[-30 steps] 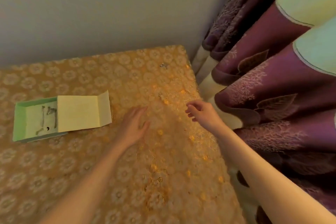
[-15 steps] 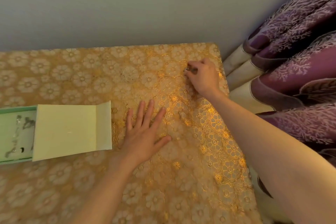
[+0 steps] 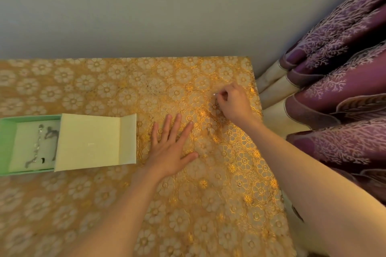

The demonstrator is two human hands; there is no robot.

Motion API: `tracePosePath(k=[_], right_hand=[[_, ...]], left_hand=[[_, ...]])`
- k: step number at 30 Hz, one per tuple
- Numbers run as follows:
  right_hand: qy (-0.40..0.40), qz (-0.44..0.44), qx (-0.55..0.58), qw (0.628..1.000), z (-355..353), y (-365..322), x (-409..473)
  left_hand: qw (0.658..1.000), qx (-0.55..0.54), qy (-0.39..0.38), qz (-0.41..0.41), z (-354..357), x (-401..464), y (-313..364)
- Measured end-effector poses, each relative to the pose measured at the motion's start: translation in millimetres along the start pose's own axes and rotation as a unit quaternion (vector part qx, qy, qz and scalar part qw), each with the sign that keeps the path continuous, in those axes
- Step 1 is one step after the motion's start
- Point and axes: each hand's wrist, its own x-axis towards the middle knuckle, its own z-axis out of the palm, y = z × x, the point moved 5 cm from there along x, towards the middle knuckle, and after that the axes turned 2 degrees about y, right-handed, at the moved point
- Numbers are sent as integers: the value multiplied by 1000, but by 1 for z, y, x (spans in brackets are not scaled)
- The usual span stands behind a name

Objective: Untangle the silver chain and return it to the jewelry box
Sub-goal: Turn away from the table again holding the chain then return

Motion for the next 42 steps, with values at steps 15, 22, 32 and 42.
tracePosePath(k=[15,22,32,42], right_hand=[[-140,244,424,861,-113,-52,-262],[-150,200,398,882,-139,-91,-390],[-245,139,376,883,-113,-149,-584],[-312,102,332,884,-67,-218,-680]], left_hand=[[963,-268,17,-27,-23,-99,45],[903,-417,73,-73,-6,-303,79],[842,-493,148,-158,49,-557,53],[802,-516,199,-225,80,-696,-1]])
